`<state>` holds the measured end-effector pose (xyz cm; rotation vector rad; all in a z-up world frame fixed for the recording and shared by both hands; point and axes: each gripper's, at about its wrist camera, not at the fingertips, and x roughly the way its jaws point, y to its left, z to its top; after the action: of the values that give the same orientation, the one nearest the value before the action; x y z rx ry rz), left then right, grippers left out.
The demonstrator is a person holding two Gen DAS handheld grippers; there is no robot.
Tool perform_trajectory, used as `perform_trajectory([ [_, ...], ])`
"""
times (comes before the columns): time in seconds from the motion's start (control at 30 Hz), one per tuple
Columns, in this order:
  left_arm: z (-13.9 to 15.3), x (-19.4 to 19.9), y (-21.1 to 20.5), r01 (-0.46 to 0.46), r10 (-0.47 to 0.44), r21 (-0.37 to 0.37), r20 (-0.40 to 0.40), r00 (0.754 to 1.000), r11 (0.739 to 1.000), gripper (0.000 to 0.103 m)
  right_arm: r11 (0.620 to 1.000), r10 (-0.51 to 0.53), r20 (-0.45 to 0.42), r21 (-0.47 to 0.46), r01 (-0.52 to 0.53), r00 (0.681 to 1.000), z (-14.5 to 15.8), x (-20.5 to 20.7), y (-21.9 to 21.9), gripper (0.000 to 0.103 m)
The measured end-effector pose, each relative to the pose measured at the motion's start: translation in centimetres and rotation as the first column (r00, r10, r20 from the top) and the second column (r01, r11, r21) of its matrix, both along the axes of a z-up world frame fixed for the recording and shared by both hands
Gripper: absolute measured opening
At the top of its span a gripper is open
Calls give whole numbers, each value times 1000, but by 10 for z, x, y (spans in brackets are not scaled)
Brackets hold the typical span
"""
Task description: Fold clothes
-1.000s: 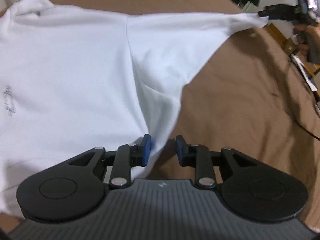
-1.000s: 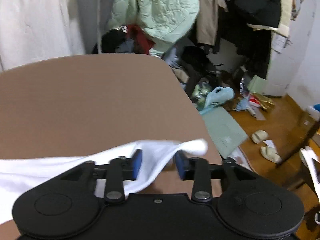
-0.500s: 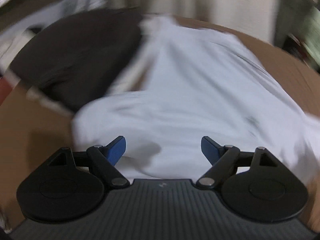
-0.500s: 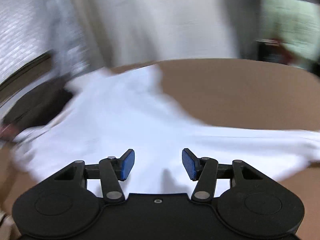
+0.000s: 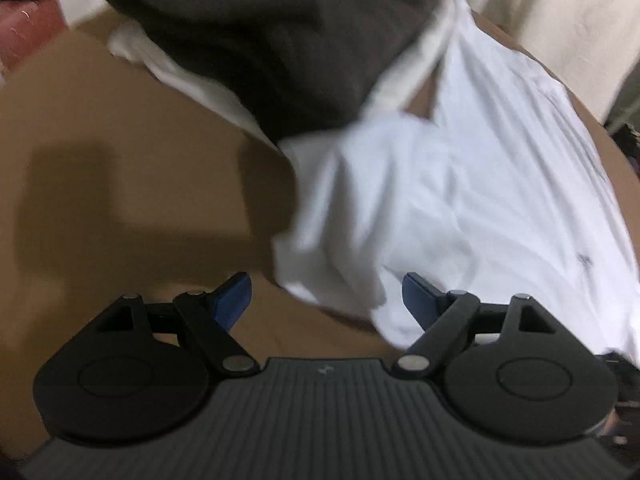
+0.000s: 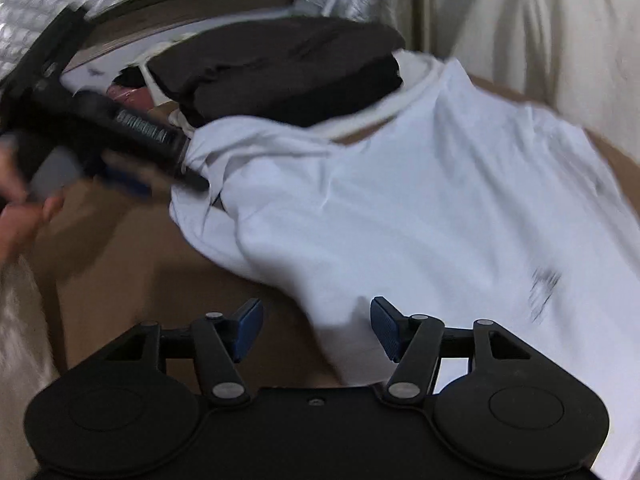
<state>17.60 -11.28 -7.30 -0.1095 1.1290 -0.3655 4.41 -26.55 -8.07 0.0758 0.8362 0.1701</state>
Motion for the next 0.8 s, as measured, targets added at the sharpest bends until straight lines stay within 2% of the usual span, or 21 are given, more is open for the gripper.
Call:
perform_trajectory([
  [0.03,-4,0,-3,16,-16,22,1,1000,1000,83,1000,-2,-18,25,3,1000,-6,-1,0,74],
  [0.1,-12,2,-14,37,-38,69,6,999,997,83,999,-19,-31,33,20,999,-11,-3,0,75],
  [0.13,-16,4,-19,43,-44,67,14,999,997,83,999,-31,-28,29,32,999,-11,-5,1,75],
  [0.17,-22,6,-24,59,-61,73,24,998,996,75,998,-42,-24,38,43,999,-10,-6,1,75],
  [0.2,-28,8,-33,95,-100,120,37,994,988,53,998,-52,-22,32,53,998,-10,-5,3,76],
  [0.23,-31,8,-40,127,-139,175,59,989,976,46,998,-61,-21,26,62,998,-10,-4,5,77],
  [0.27,-28,5,-45,138,-169,247,108,980,959,18,997,-73,-19,21,73,997,-10,-4,5,77],
  [0.3,-20,1,-45,126,-175,283,157,972,951,8,996,-92,-16,17,92,996,-10,-5,1,77],
  [0.37,8,-10,-31,85,-158,269,263,952,959,7,992,-130,-11,9,130,992,-10,-7,-7,77],
  [0.4,25,-17,-19,25,-131,287,355,926,957,7,989,-148,-8,5,148,989,-10,-8,-12,78],
  [0.43,38,-21,-11,-48,-112,334,444,889,941,7,986,-167,-5,1,167,986,-10,-9,-16,79],
  [0.5,63,-28,6,-205,-91,399,609,788,894,10,979,-204,1,-6,204,979,-10,-11,-24,79],
  [0.53,73,-29,16,-259,-79,398,661,747,880,10,975,-223,5,-10,223,975,-10,-12,-28,78],
  [0.6,73,-16,37,-221,5,276,615,788,935,12,966,-259,11,-17,260,966,-10,-14,-37,78],
  [0.63,65,-10,45,-208,40,229,577,816,951,13,960,-278,15,-20,278,961,-10,-15,-41,77],
  [0.67,57,-4,48,-206,55,222,542,838,953,13,955,-296,18,-24,296,955,-10,-16,-45,77],
  [0.8,36,13,50,-205,33,315,477,878,927,16,954,-281,53,-93,285,958,-1,-23,-33,77],
])
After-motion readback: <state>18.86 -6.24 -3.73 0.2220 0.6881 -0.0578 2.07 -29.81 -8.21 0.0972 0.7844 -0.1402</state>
